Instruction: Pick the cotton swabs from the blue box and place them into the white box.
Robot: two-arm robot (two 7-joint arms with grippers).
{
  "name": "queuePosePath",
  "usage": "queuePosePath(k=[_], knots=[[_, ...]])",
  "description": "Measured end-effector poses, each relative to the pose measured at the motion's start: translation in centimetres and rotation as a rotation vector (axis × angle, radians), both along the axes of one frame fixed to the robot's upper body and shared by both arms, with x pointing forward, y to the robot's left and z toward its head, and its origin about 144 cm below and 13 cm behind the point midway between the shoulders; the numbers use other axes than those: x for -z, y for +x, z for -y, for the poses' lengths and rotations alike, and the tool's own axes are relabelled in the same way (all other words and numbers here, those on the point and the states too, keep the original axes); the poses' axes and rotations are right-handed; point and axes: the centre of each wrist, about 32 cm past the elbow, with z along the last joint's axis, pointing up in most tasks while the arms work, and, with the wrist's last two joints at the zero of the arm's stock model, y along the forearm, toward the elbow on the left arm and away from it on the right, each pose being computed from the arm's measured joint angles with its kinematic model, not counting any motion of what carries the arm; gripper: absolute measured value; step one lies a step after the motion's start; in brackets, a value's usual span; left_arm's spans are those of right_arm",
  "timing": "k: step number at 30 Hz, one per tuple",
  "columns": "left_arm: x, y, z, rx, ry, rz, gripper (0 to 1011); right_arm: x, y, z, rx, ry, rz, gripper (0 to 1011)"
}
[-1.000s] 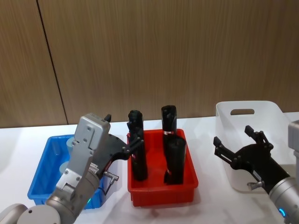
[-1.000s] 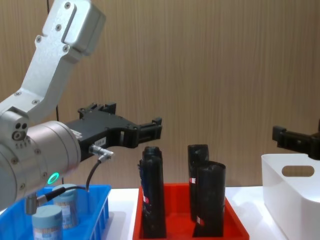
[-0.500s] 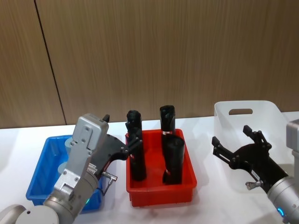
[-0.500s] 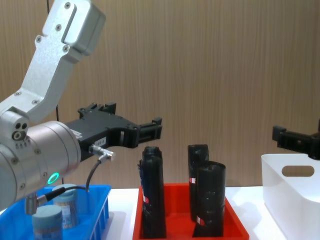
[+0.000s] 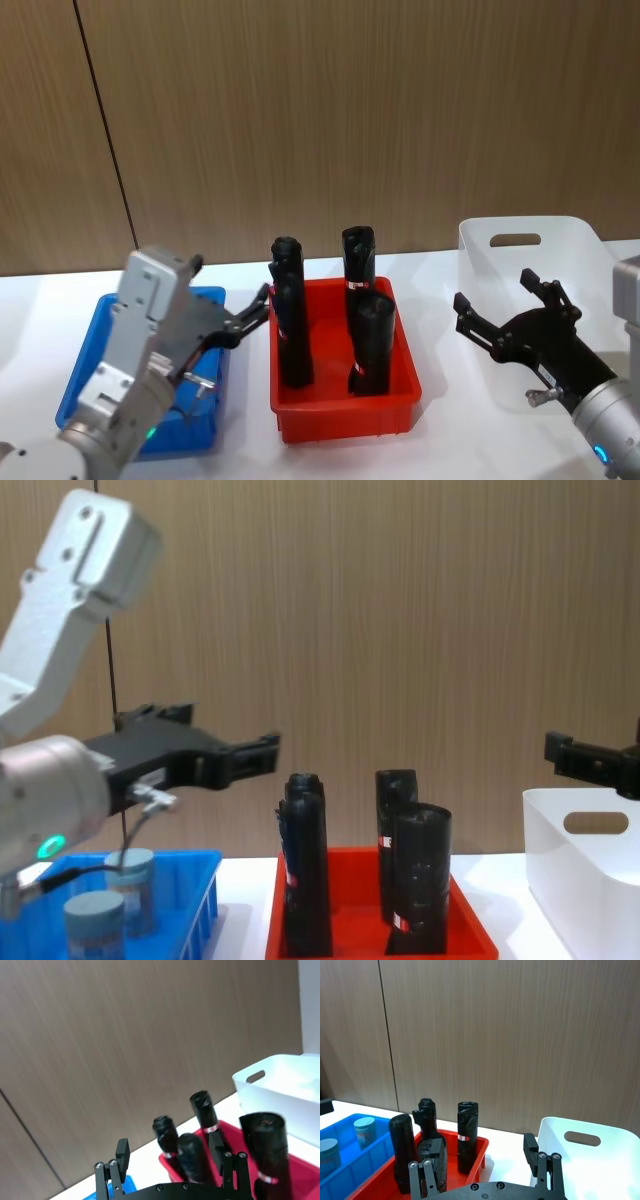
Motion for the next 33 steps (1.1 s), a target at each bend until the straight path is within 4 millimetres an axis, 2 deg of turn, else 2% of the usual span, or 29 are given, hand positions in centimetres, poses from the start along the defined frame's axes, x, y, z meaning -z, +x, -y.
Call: queuePosePath(k=[7, 13, 33], knots=[[0.3, 0.4, -2.1, -0.043, -0.013, -0.051, 1004, 0.0, 0.0, 0.0, 0.0, 0.0, 0.0, 1001], [0.4, 0.5, -3.1, -0.097, -0.037, -0.095, 1004, 0.0, 0.0, 0.0, 0.0, 0.0, 0.0, 1001], [1.4, 1.6, -3.8, -0.292, -0.134, -0.288, 1004, 0.0, 0.0, 0.0, 0.0, 0.0, 0.0, 1002]])
